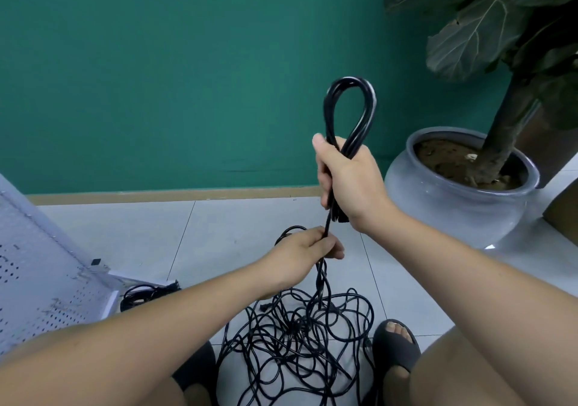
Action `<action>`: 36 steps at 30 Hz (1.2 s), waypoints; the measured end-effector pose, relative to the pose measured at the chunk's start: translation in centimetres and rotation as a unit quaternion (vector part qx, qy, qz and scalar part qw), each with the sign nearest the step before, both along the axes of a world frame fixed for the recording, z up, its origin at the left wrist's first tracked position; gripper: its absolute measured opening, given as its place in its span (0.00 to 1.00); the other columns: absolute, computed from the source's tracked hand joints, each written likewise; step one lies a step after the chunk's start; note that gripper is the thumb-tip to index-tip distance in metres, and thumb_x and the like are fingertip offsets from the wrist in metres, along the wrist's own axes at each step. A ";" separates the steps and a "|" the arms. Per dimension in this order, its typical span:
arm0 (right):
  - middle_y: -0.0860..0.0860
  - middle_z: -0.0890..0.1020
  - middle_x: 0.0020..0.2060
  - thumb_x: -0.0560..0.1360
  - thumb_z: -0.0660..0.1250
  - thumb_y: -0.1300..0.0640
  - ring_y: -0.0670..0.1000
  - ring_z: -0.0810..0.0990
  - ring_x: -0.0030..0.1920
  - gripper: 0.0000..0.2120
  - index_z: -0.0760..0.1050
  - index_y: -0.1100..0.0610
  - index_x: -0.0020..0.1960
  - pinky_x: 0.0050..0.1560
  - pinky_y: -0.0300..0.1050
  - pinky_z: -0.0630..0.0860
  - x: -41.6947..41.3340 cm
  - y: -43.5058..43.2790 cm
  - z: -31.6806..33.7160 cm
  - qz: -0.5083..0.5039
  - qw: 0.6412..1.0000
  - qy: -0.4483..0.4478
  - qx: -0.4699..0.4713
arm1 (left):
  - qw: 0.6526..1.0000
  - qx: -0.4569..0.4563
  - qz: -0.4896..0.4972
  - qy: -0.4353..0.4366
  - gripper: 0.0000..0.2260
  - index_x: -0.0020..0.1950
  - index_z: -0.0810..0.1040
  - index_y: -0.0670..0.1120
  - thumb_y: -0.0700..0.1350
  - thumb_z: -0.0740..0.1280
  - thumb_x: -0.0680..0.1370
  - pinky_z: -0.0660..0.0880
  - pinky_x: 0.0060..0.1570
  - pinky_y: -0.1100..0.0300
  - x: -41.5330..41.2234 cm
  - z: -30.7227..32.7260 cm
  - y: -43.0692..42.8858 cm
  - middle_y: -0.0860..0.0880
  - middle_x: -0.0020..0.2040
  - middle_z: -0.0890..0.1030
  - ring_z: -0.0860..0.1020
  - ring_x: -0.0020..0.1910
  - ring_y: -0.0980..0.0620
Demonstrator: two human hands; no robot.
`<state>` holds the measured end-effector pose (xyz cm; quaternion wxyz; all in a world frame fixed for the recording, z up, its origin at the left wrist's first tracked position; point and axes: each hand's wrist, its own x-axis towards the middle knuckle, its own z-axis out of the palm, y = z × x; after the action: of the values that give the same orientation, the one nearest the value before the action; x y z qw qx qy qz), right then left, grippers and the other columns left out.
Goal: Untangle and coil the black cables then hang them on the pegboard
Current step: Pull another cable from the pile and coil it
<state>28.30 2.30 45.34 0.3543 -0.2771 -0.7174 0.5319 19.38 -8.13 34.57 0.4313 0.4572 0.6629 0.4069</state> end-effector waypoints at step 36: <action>0.54 0.79 0.29 0.76 0.43 0.17 0.55 0.73 0.28 0.45 0.76 0.56 0.48 0.31 0.50 0.72 1.7 1.1 -3.6 0.258 0.923 -0.282 0.034 | 0.947 0.162 0.077 0.266 0.13 0.41 0.82 0.50 0.56 0.73 0.81 0.68 0.31 0.55 -4.5 8.4 -3.5 0.46 0.28 0.77 0.69 0.25 0.53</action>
<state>29.95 3.45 41.70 -0.0032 -0.2085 -0.8523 0.4797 14.90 -11.58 42.99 0.1268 0.5600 0.7122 0.4039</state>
